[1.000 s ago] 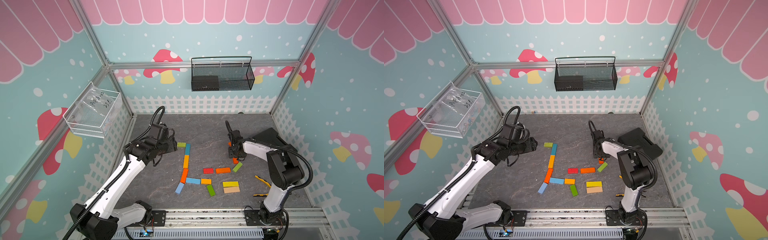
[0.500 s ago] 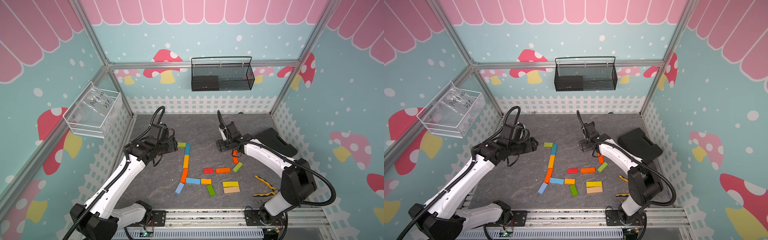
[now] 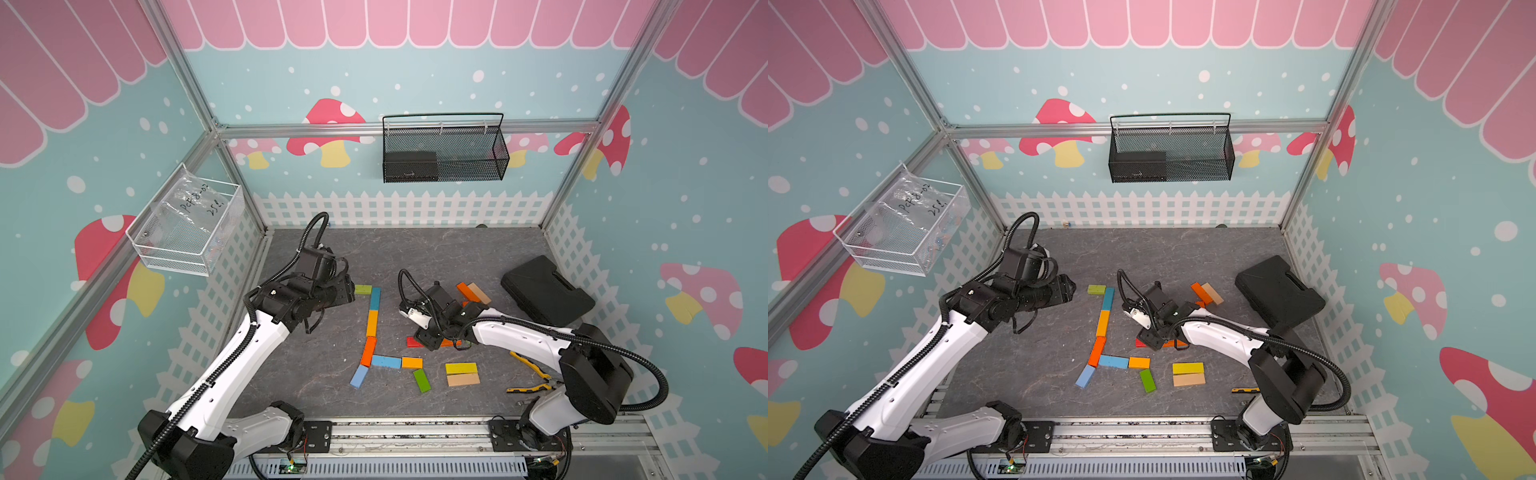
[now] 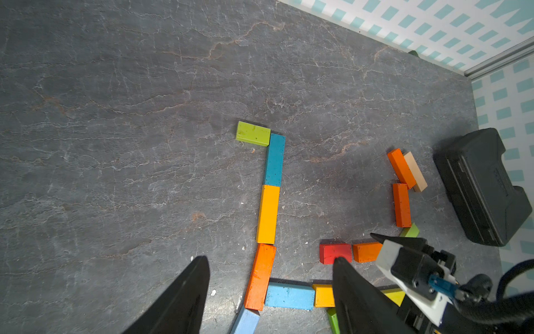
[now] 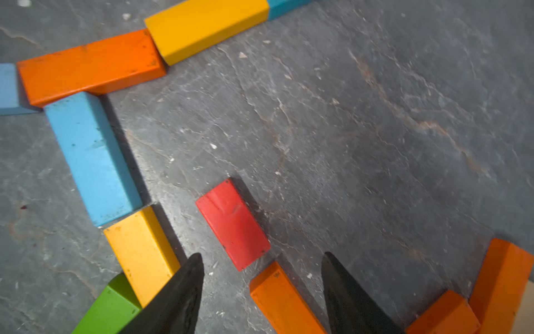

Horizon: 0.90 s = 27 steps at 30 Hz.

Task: Assemble a giraffe with building blocks
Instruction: Pick up the building block from the center of the board.

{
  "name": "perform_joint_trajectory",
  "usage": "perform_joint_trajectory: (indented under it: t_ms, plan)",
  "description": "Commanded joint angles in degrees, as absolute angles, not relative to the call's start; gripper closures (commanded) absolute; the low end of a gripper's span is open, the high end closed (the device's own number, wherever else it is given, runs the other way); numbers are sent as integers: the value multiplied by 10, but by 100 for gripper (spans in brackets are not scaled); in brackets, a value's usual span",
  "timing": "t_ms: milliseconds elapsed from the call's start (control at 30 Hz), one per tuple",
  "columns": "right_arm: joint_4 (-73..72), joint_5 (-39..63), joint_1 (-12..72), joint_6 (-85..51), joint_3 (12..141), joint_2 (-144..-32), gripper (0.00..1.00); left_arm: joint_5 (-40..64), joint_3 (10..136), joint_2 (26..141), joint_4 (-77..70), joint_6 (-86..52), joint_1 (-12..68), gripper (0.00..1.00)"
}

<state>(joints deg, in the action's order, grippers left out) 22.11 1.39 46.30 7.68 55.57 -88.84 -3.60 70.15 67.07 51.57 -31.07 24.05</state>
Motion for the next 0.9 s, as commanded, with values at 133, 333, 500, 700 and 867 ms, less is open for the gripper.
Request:
perform_joint_trajectory:
  t_ms: [133,333,500,700,867]
  plan:
    - [218,57,475,160,571,-920,32,-35,700,663,514,-306,237,30]
    - [247,76,475,184,595,-968,33,-35,701,667,514,-306,238,30]
    - [248,65,475,185,605,-991,32,-41,702,668,516,-303,238,30]
    - [246,39,472,180,617,-1017,34,-44,703,671,517,-301,238,29]
    - [246,19,467,178,616,-1034,40,-43,704,672,517,-299,237,29]
